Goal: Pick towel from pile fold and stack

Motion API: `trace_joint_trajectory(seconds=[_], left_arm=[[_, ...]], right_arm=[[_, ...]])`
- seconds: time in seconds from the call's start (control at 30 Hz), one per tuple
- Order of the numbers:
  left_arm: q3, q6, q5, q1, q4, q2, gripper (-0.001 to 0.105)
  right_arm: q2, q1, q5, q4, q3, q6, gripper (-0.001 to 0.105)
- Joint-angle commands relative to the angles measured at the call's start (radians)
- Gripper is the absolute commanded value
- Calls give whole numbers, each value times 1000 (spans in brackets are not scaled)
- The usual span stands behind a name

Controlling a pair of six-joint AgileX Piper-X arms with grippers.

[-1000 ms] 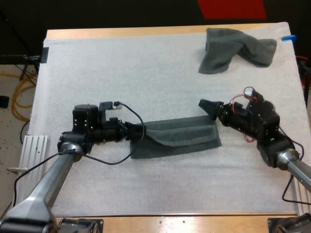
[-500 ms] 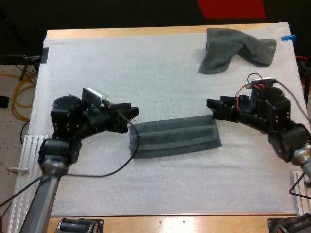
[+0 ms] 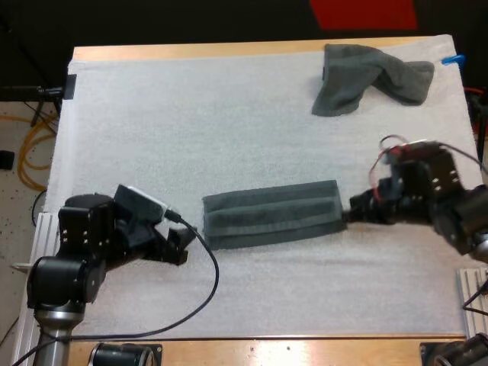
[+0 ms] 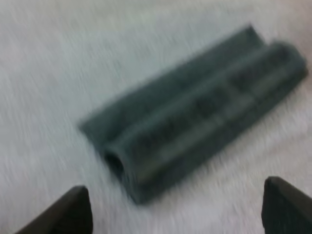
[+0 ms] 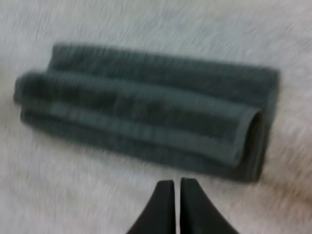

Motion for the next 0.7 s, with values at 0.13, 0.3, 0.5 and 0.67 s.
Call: trace_joint_trajectory(seconds=[0.13,0.3,0.5,0.67], left_arm=[[-8,5,-56,-2,102,-18,70],[-8,5,-62,-4,129,-18,70],[-8,5,-62,-4,129,-18,70],[-8,5,-62,-4,129,-18,70]], right_arm=[[45,141,85,34,-19,13,0],[186,197,87,61,-80,56,0],[415,199,55,140,-223,55,0],[565,199,7,189,-296,23,0]])
